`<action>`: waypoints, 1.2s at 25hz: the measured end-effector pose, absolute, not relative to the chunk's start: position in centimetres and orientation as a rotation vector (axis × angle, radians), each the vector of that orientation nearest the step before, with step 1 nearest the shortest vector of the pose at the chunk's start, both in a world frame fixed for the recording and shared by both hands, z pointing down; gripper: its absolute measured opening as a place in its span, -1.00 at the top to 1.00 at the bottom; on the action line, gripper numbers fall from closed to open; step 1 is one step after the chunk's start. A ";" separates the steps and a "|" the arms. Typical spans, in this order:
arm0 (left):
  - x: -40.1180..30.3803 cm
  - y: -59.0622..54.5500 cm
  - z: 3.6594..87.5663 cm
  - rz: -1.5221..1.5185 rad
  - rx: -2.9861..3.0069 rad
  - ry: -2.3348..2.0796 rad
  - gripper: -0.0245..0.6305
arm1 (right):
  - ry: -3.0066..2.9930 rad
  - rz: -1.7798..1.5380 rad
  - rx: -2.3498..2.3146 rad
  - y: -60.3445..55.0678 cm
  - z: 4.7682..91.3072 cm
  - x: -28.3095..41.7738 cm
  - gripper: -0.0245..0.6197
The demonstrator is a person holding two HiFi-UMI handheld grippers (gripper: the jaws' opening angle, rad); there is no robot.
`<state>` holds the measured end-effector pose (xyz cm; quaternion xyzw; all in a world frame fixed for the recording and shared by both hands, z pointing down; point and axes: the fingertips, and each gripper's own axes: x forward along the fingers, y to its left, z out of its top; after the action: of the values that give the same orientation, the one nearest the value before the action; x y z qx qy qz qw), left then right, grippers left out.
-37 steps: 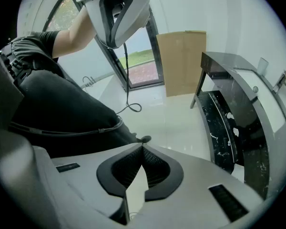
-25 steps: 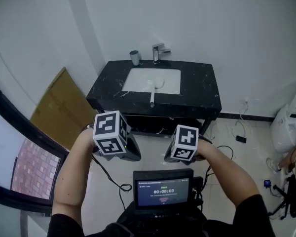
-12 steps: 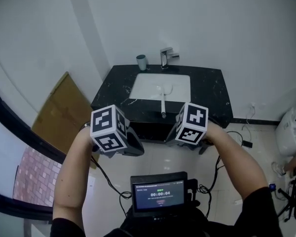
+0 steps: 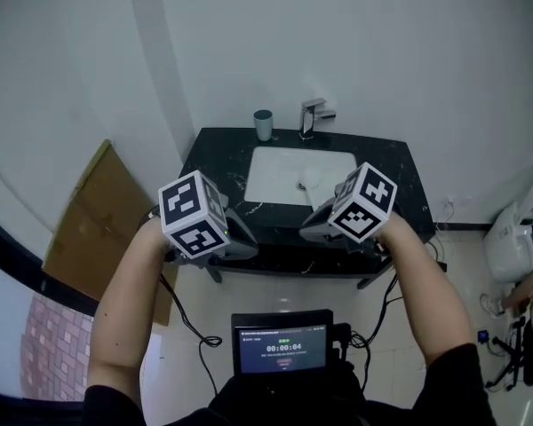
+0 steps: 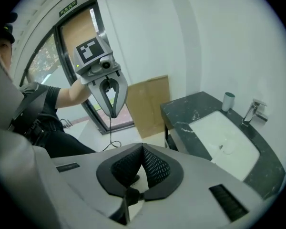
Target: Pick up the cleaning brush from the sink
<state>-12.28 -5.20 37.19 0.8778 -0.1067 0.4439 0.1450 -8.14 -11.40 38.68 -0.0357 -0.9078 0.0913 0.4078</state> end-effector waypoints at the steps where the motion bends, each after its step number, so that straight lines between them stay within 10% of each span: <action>1: -13.3 -7.6 37.2 1.254 2.540 -0.346 0.93 | -2.293 0.228 -0.048 -13.8 38.6 -9.1 0.90; 15: -23.5 -38.0 39.0 0.542 2.338 -1.468 0.92 | -2.315 0.351 0.695 -43.3 43.9 -10.7 0.90; 17: -24.5 -40.0 40.9 0.534 2.309 -1.493 0.92 | -2.277 0.397 0.767 -45.1 45.6 -10.9 0.60; 23: -27.7 -45.0 46.2 0.509 2.244 -1.486 0.72 | -2.185 0.595 0.988 -48.2 50.2 -12.8 0.58; 25: -28.5 -46.1 47.8 0.491 2.233 -1.461 0.72 | -2.148 0.675 1.057 -49.2 52.1 -13.6 0.14; 30: -30.5 -47.9 50.4 0.479 2.220 -1.478 0.72 | -1.937 0.712 1.156 -50.6 57.7 -13.4 0.14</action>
<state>-30.53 -47.91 50.43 0.8002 -0.5328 0.1726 0.2144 -13.37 -50.63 57.71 0.4525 -0.7579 0.2787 0.3784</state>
